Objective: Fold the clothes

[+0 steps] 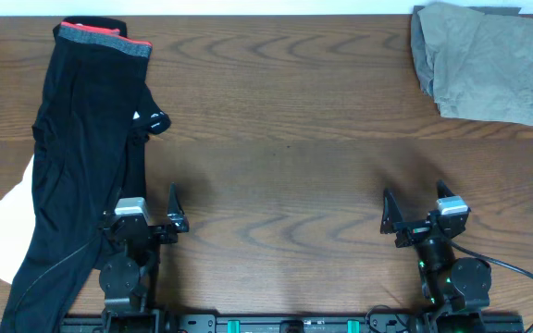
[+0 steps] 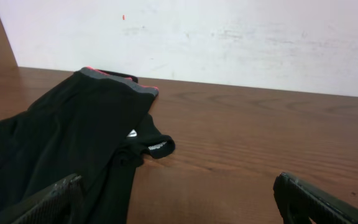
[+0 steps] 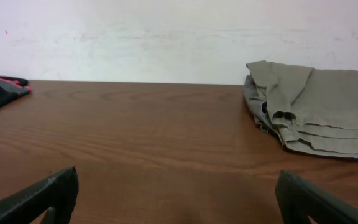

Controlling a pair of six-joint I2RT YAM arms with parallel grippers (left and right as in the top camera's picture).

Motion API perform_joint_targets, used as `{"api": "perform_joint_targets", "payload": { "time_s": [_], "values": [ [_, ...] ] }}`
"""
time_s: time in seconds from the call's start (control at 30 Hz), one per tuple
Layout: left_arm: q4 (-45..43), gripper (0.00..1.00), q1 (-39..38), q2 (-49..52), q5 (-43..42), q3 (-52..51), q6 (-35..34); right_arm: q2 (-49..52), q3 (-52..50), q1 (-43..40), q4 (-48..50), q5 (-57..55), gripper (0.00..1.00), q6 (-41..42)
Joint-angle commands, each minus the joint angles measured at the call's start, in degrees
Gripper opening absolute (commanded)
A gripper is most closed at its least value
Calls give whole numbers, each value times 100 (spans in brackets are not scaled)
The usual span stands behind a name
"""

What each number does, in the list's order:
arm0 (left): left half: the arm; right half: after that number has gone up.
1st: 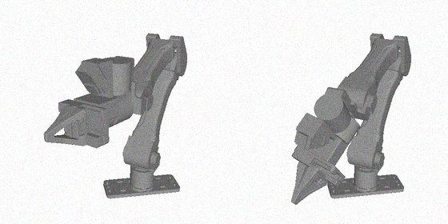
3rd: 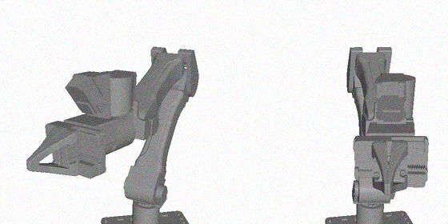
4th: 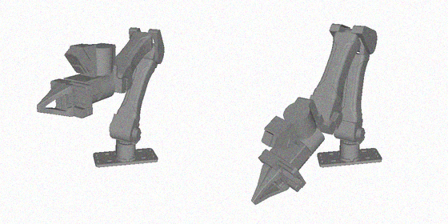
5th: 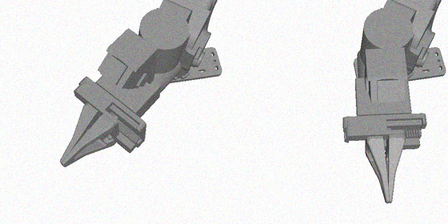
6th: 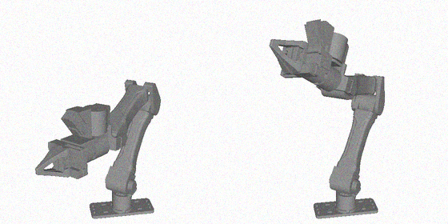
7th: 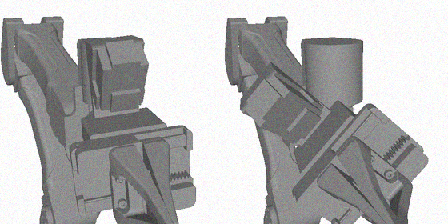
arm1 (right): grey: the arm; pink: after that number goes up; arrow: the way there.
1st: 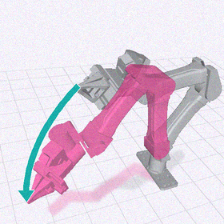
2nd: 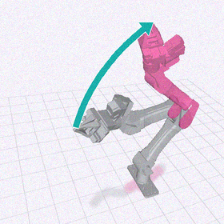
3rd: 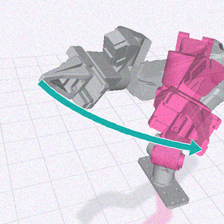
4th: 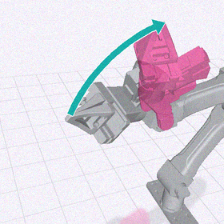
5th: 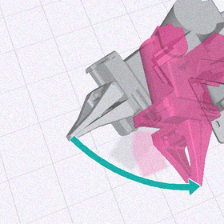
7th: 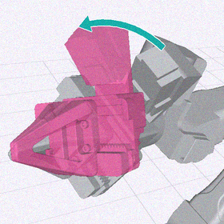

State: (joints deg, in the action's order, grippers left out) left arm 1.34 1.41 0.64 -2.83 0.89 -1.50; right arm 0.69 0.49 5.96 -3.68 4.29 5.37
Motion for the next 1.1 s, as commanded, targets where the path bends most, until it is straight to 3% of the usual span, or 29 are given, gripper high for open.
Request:
{"api": "perform_joint_targets", "payload": {
  "time_s": [0.0, 0.33, 0.6, 0.83, 1.07],
  "values": [
    [245, 98, 28, -4, 35, -66, -24, -31, -17, 83, -7, 20, 99, -74],
    [243, 98, 28, -4, 31, -63, -37, -31, -17, 83, 155, 28, 99, -74],
    [278, 98, 28, 175, 33, 260, -1027, 39, 107, 81, 103, 26, 99, 138],
    [573, 98, 28, 1429, 118, 1104, -1023, 914, 680, 81, 105, 24, 99, 140],
    [1224, 98, 31, 3246, 118, 2618, -1027, 2590, 1753, 81, 61, 35, 99, 120]
  ]
}}
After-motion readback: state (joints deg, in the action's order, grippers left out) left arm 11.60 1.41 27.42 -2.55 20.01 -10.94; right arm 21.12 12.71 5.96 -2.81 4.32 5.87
